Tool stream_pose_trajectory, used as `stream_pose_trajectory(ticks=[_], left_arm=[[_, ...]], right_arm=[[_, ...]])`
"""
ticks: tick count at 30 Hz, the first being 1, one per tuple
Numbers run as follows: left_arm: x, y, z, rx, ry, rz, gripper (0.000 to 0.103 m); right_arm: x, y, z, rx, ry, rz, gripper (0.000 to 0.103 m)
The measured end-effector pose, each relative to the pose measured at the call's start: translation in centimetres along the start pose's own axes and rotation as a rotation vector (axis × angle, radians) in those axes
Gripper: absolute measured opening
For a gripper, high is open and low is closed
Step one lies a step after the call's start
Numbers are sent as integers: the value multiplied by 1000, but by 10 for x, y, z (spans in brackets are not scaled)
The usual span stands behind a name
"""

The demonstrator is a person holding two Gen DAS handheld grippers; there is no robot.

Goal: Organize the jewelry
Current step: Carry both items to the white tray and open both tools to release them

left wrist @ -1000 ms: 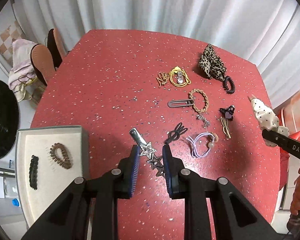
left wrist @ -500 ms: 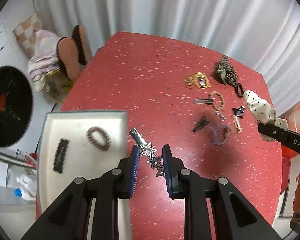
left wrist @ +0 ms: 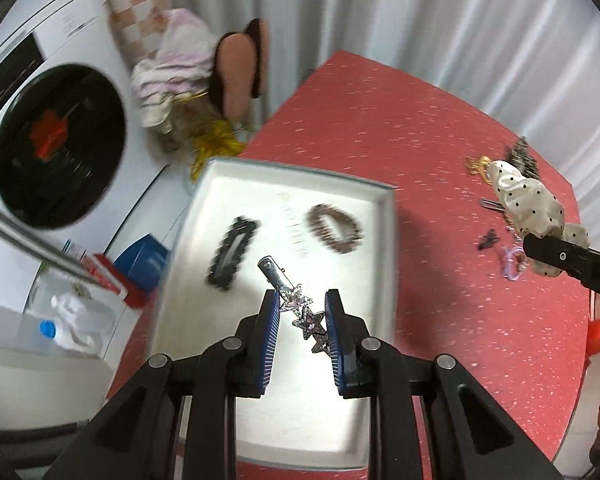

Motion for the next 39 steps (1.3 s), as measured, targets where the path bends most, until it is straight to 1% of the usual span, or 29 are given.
stream_pose_trajectory(ticks=[8,11,16,21,32,34,35,38,39], left_arm=[[-21,52,20,86,42,-54,25],[-33,61,27,103,62,-68,25],[-54,67,30,119,91,-67,25],[-69,61,34,111,104,-74,25],[-93,59,40,104,147,-90,25],[-96,58,41,98,153,-91,25],[-96,57,42,94,156,-93,25],[-97,56,42,88,156,-100,25],[-97,56,43,86,158,-101,25]], right_arm=[[-42,65,2,106,78,-57,20],[-61,85,4,135,112,-75,19],[-93,104,8,167,167,-87,19],[-127,107,6,148,219,-102,19],[-170,97,8,136,302,-61,20],[-175,95,9,130,315,-63,21],[-176,94,10,127,322,-67,24],[-179,93,10,127,332,-69,26],[-182,95,8,127,334,-71,28]])
Point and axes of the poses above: each gripper's, at about its wrist camera, not at the fingertips, and x roughly against the way its jaws point, y to its left, z to its underside, the point moved 4 cm from there along -x, roughly the way its jaws point, and after that the axes turned 8 degrees about -z, right-handed, at the moved point
